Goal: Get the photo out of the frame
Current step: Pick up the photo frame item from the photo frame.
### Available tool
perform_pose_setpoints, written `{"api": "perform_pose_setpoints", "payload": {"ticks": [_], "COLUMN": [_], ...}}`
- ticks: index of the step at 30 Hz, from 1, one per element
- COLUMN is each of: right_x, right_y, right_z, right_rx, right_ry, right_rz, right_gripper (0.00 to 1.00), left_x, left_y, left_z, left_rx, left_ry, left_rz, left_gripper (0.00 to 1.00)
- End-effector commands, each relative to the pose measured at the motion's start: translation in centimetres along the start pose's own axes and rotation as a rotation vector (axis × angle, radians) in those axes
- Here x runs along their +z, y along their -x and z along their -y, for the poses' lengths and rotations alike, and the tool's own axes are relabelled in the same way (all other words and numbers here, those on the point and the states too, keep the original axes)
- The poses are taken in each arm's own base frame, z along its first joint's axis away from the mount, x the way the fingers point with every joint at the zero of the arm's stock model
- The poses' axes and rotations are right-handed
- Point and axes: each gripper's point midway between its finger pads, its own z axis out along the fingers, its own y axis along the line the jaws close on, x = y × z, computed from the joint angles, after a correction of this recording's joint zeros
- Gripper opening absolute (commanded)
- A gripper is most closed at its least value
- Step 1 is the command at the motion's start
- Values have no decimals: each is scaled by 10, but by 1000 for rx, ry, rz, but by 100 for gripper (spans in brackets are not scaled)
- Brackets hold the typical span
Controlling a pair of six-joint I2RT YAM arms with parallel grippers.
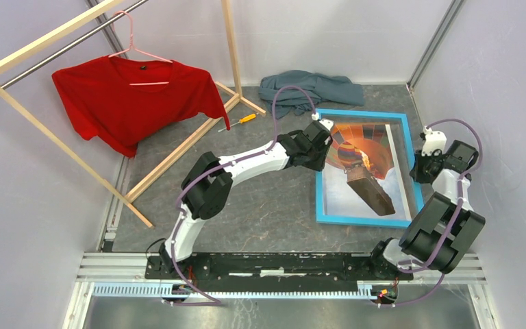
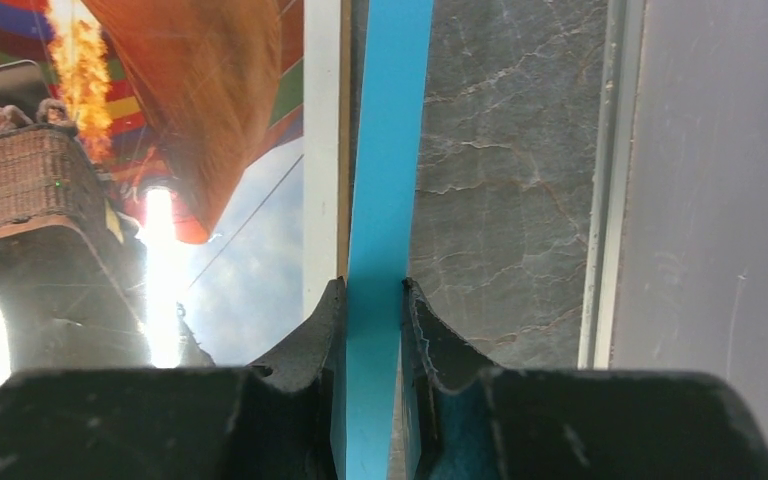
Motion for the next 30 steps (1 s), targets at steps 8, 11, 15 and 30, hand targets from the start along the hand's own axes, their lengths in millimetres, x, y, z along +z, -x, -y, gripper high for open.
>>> {"api": "perform_pose_setpoints", "payload": {"ticks": [8,11,15,30], "right_x": [-9,-8,-5,-9], "right_y": [35,37,43,69], "right_z": [-35,-46,-63,-128], "right_rx": [-48,-56,-80,-156], "right_ry": [96,108,133,236], "right_rz": [112,121,131,184], "right_gripper": [0,0,0,2], "left_x": [-43,-46,-51,-74], "left_y": [47,47,45,28], "left_z": [-16,-23,-33,-74], "left_rx": [67,73,88,99], "left_ry": [-60,-55,-34,23], "left_rz": [166,166,167,155], "left_gripper": [29,29,30,30]}}
